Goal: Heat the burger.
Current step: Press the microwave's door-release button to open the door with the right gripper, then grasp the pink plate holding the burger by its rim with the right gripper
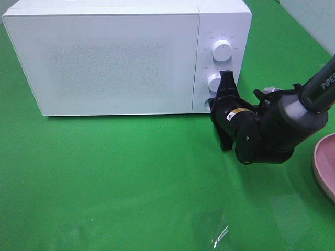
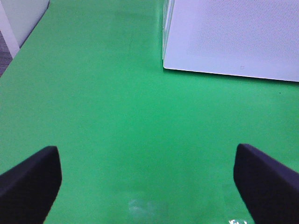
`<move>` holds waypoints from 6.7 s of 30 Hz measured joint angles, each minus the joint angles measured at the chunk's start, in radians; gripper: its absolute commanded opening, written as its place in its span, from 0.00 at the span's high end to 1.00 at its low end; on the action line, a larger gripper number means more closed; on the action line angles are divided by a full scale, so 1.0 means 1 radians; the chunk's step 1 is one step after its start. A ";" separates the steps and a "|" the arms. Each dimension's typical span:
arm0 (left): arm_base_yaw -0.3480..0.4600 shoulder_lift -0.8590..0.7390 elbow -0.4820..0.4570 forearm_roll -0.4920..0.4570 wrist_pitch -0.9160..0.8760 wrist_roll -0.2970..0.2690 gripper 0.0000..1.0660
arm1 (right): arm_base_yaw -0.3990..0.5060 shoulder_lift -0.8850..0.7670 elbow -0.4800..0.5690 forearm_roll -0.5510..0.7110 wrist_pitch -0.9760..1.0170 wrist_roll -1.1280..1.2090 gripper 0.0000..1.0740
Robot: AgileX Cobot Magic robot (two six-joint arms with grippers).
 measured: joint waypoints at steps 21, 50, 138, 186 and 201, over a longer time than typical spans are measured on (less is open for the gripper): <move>0.000 0.000 0.000 0.000 0.000 0.000 0.14 | -0.008 0.057 -0.051 -0.011 -0.017 -0.054 1.00; 0.000 0.000 0.000 0.000 0.000 0.000 0.14 | -0.006 0.041 -0.033 -0.027 -0.024 -0.035 1.00; 0.000 0.000 0.000 0.000 0.000 0.000 0.14 | 0.011 -0.781 0.023 -0.607 1.547 -1.243 0.14; 0.000 0.000 0.000 0.000 0.000 0.000 0.14 | -0.414 -0.618 0.143 -0.653 1.555 -1.321 0.26; 0.000 0.000 0.000 0.000 0.000 0.000 0.14 | -0.456 -0.493 0.143 -0.653 1.461 -1.321 0.29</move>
